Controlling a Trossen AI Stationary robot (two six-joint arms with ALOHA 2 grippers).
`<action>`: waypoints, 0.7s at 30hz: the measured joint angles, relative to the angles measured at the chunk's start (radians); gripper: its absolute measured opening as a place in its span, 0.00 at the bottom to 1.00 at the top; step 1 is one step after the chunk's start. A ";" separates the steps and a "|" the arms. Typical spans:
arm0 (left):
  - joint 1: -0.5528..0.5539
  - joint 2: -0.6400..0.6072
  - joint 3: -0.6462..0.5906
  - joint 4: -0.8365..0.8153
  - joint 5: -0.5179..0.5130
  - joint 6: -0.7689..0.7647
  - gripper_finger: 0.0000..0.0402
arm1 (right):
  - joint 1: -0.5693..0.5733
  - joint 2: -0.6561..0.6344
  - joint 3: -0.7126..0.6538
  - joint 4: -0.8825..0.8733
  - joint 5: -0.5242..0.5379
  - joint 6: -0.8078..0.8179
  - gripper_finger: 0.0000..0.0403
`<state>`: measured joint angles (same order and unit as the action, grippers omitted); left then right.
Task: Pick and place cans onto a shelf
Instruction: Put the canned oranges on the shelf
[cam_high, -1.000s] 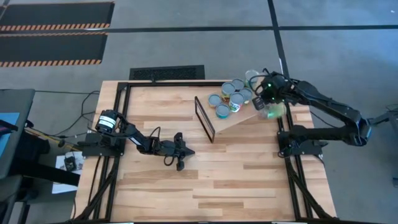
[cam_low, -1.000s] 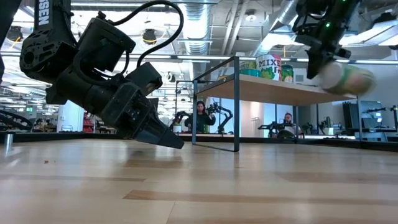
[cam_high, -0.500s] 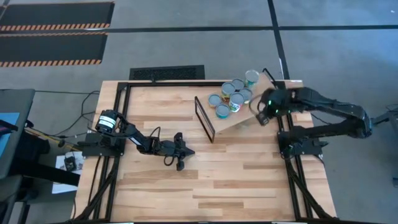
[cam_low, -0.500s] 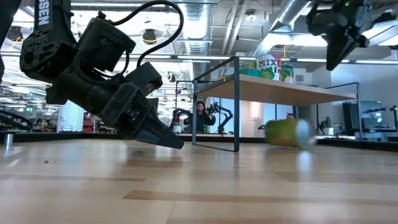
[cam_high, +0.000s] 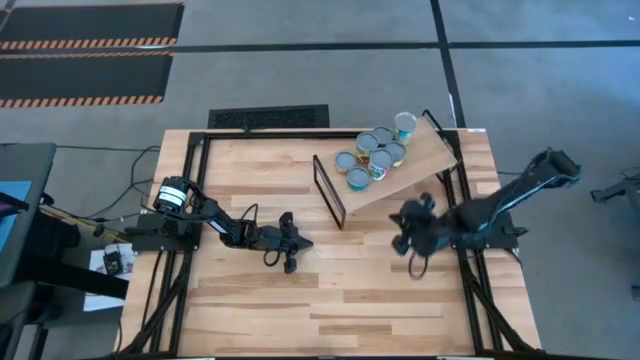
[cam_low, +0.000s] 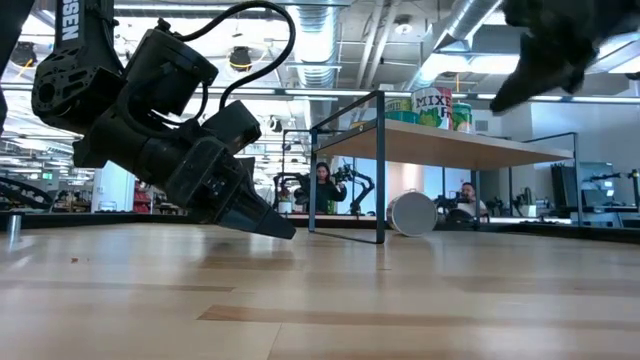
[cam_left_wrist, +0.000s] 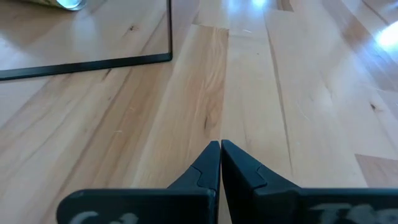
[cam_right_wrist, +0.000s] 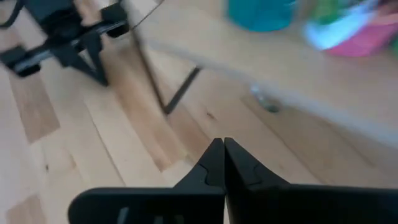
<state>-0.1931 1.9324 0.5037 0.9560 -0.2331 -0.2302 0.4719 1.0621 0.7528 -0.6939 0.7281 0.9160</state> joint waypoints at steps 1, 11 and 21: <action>0.000 0.000 0.000 0.000 -0.007 0.000 0.00 | 0.036 0.028 -0.032 0.050 0.039 0.003 0.02; 0.008 0.000 0.000 0.003 -0.043 0.000 0.00 | 0.112 0.462 -0.215 0.548 0.351 0.128 0.13; 0.009 0.000 0.000 -0.002 -0.060 0.001 0.00 | -0.172 0.720 -0.206 0.743 0.523 0.107 0.47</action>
<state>-0.1841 1.9324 0.5037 0.9536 -0.2928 -0.2295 0.2995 1.7826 0.5468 0.0493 1.2511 1.0232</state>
